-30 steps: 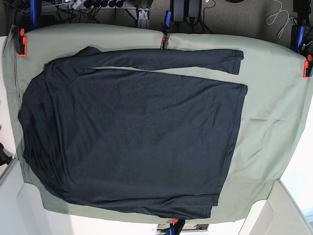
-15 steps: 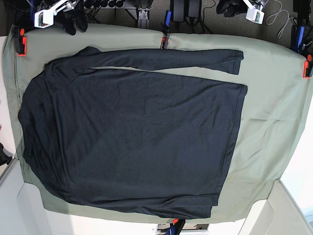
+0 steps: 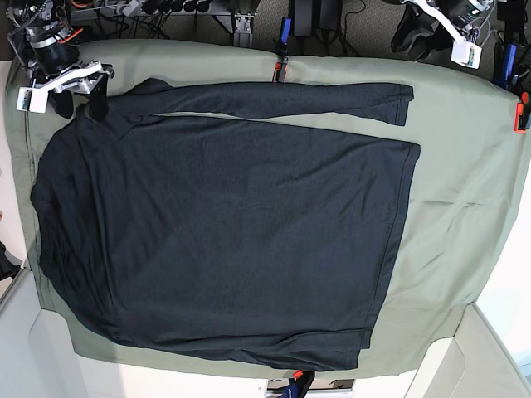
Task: Fold the T-shirt properly
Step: 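Move both grippers down to the shirt's shoulder corners and grasp them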
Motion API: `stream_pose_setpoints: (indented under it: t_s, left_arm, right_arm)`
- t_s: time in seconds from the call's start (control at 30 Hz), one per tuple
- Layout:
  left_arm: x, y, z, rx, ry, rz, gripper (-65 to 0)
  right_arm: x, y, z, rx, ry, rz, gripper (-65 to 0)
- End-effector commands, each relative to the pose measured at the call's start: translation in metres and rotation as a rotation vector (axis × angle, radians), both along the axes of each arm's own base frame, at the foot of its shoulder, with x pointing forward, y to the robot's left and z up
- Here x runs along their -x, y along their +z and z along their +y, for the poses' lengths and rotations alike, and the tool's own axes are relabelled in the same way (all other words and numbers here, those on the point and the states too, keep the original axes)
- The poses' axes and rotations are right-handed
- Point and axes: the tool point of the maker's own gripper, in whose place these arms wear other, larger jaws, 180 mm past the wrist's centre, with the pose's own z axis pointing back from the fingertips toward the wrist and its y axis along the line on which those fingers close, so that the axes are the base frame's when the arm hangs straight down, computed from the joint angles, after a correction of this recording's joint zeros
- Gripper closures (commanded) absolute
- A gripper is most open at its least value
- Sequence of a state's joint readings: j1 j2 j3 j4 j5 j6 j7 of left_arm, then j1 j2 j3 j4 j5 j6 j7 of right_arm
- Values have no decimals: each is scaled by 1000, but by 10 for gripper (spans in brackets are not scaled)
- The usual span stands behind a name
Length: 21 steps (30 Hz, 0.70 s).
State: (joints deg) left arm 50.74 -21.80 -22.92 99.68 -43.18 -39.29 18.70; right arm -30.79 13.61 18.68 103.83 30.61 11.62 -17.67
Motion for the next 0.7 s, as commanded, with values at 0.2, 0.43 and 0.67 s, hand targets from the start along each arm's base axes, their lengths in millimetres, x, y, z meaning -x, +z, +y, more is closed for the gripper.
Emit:
stream_pose_setpoints:
  t_s: [0.2, 0.43, 0.67]
  left_arm:
    - [-27, 20, 6, -15, -47, -82, -451]
    - [-69, 24, 23, -124, -67, -107, -451]
    - [-75, 16, 38, -158, -54, -89, -451]
  right_arm:
    - [-6, -22, -6, -27, -74, 23, -410]
    - [-10, -31, -3, -38, -90, 33, -410]
    - [-9, -32, -4, -19, -84, 39, -410]
